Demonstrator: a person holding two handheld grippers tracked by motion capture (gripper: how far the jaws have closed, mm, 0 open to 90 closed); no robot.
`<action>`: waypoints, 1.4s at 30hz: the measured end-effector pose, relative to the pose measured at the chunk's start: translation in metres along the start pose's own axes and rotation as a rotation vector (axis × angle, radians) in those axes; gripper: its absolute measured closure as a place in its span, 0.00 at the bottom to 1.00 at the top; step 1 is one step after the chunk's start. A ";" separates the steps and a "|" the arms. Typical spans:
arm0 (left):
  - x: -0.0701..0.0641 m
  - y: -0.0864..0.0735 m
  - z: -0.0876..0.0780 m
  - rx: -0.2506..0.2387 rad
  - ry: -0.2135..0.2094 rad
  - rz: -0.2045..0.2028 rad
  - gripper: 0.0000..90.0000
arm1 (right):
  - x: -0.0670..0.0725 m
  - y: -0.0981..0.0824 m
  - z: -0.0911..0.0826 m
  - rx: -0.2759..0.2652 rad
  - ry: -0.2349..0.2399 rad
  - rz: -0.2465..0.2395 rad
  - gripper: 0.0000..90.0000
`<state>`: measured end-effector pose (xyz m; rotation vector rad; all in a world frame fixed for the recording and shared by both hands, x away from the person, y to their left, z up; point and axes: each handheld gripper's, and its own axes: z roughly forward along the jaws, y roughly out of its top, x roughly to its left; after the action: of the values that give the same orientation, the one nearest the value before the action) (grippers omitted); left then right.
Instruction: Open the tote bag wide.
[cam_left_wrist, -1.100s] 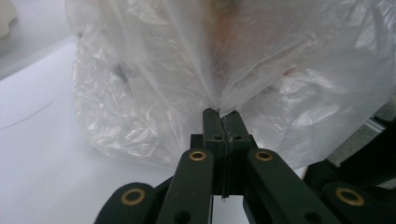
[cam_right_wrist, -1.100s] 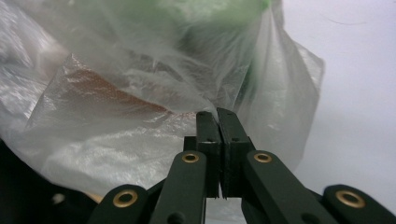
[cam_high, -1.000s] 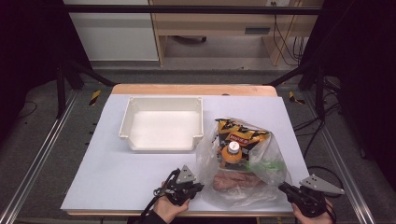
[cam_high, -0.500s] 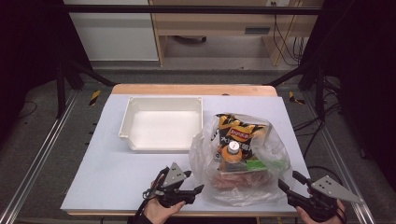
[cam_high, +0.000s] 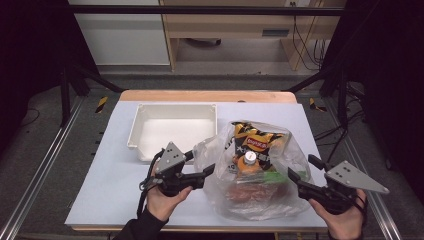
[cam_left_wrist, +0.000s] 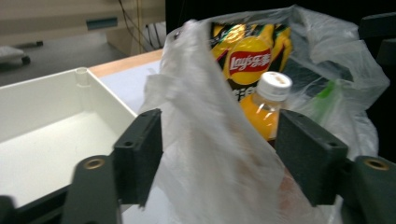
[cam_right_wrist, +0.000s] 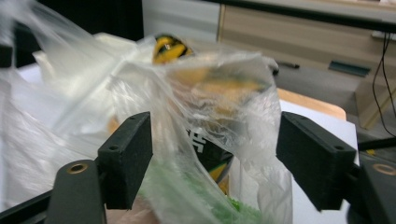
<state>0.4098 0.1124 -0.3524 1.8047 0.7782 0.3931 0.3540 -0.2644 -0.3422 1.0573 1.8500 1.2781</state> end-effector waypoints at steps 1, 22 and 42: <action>0.003 -0.001 0.004 0.024 0.000 0.000 0.40 | 0.000 0.000 0.004 0.015 -0.008 -0.005 0.29; 0.010 -0.075 0.036 0.247 -0.082 -0.041 0.99 | -0.045 -0.052 -0.008 0.091 -0.123 0.151 1.00; 0.012 -0.093 0.064 0.286 -0.042 -0.035 0.85 | -0.077 -0.106 0.062 0.214 -0.073 0.231 0.97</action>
<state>0.4275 0.0947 -0.4628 2.0545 0.8692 0.2280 0.4155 -0.3270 -0.4572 1.4487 1.8816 1.1686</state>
